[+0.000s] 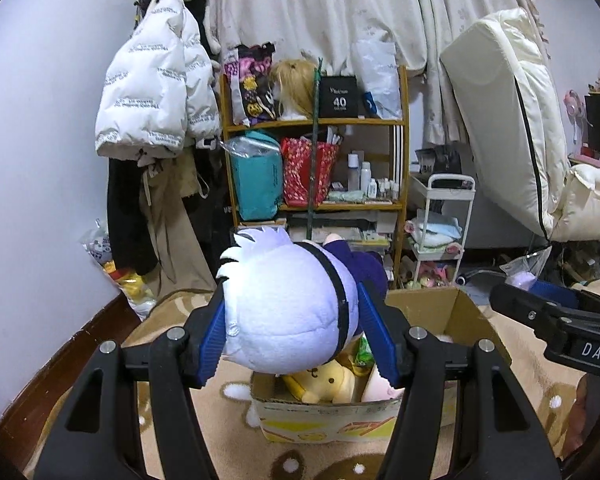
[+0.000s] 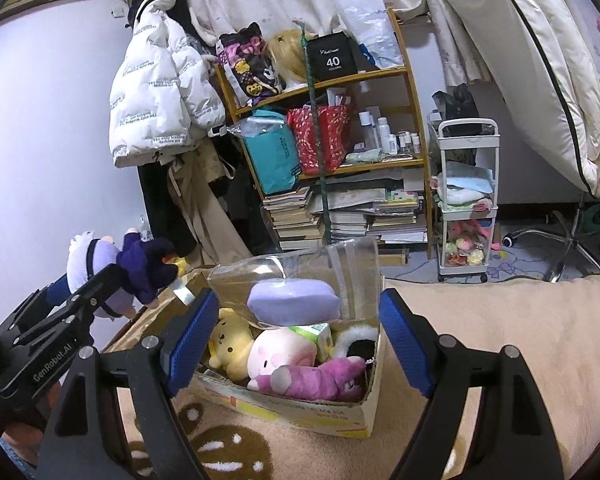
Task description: Organize soft objects
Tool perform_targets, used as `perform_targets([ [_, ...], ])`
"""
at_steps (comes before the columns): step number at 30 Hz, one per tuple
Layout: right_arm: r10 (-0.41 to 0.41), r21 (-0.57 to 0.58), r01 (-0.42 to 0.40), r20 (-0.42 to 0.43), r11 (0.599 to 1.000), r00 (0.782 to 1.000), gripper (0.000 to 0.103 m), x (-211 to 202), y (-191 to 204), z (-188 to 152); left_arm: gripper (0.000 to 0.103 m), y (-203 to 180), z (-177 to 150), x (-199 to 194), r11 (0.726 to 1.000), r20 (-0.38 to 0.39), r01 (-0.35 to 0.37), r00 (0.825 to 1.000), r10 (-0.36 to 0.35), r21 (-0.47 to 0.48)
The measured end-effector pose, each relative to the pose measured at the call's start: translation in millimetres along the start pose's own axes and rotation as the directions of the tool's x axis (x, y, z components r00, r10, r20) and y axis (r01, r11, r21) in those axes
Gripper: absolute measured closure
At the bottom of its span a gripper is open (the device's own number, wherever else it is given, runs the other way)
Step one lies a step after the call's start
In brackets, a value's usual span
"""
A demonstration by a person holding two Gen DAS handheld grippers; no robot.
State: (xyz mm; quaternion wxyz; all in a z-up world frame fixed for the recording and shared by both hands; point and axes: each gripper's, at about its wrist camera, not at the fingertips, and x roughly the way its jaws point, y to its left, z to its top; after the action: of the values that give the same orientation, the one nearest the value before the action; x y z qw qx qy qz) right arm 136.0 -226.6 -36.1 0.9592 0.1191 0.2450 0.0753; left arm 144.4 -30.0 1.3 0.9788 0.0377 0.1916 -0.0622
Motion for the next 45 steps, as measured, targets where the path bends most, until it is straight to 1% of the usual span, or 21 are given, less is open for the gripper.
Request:
perform_targets([
  [7,0.0,-0.019,-0.001,-0.03,1.0,1.0,0.017,21,1,-11,0.042,-14,-15,18,0.999,-0.075,0.034,0.997,-0.031,0.035],
  [8,-0.004,-0.026,0.003,-0.034,1.0,0.999,0.017,23,1,-12,0.042,-16,-17,22,0.999,-0.09,0.035,0.995,-0.031,0.04],
  [9,-0.008,-0.031,0.007,-0.042,0.999,0.999,0.02,27,1,-13,0.042,-17,-20,25,0.998,-0.102,0.036,0.994,-0.031,0.045],
  [10,-0.007,-0.031,0.006,-0.048,1.0,0.999,0.022,30,0,-14,0.042,-19,-23,28,0.998,-0.116,0.037,0.993,-0.031,0.05],
  [13,0.002,-0.007,-0.002,-0.066,1.0,0.998,0.022,37,-5,-17,0.041,-21,-28,36,0.998,-0.152,0.045,0.988,-0.037,0.051],
  [17,0.007,0.006,-0.007,-0.092,1.0,0.996,0.022,41,-11,-21,0.041,-22,-32,41,0.997,-0.179,0.047,0.983,-0.035,0.059],
  [19,0.003,0.017,-0.001,-0.096,1.0,0.995,0.022,41,-13,-23,0.039,-22,-32,41,0.997,-0.173,0.034,0.985,-0.023,0.064],
  [20,0.003,0.023,-0.001,-0.097,1.0,0.995,0.022,40,-14,-24,0.033,-21,-32,39,0.997,-0.169,0.029,0.985,-0.018,0.065],
  [22,0.005,0.037,-0.001,-0.101,0.999,0.995,0.022,38,-15,-25,0.029,-19,-30,35,0.998,-0.157,0.022,0.987,-0.012,0.063],
  [27,-0.003,0.025,0.005,-0.087,1.0,0.996,0.021,24,-15,-23,0.026,-13,-24,21,0.998,-0.146,0.001,0.989,0.008,0.061],
  [28,-0.006,0.025,0.008,-0.081,1.0,0.997,0.021,20,-14,-22,0.023,-11,-23,18,0.998,-0.146,-0.003,0.989,0.012,0.062],
  [29,-0.009,0.026,0.011,-0.076,1.0,0.997,0.019,16,-14,-21,0.021,-9,-22,13,0.998,-0.143,-0.008,0.99,0.017,0.061],
  [30,-0.011,0.029,0.013,-0.07,1.0,0.997,0.014,12,-14,-20,0.02,-8,-20,8,0.998,-0.138,-0.015,0.99,0.023,0.062],
  [31,-0.015,0.033,0.018,-0.063,0.999,0.998,0.011,6,-14,-19,0.019,-5,-18,0,0.998,-0.128,-0.021,0.991,0.029,0.062],
  [33,-0.033,0.043,0.035,-0.037,0.998,0.999,0.001,-7,-14,-17,0.014,-2,-15,-11,0.998,-0.115,-0.032,0.993,0.039,0.062],
  [35,-0.047,0.048,0.048,-0.017,0.998,0.999,0.0,-18,-15,-16,0.008,2,-13,-24,0.998,-0.101,-0.046,0.994,0.051,0.053],
  [40,-0.044,0.031,0.043,0.013,0.999,0.999,0.0,-45,-11,-9,0.008,14,-7,-55,0.998,-0.086,-0.053,0.995,0.054,0.02],
  [43,-0.051,-0.012,0.052,0.047,0.999,0.998,0.0,-67,-2,-4,0.007,18,-2,-73,0.998,-0.069,-0.063,0.996,0.064,0.026],
  [45,-0.049,-0.033,0.051,0.063,0.998,0.997,0.0,-80,4,-1,0.004,19,2,-88,0.997,-0.054,-0.076,0.995,0.078,0.034],
])
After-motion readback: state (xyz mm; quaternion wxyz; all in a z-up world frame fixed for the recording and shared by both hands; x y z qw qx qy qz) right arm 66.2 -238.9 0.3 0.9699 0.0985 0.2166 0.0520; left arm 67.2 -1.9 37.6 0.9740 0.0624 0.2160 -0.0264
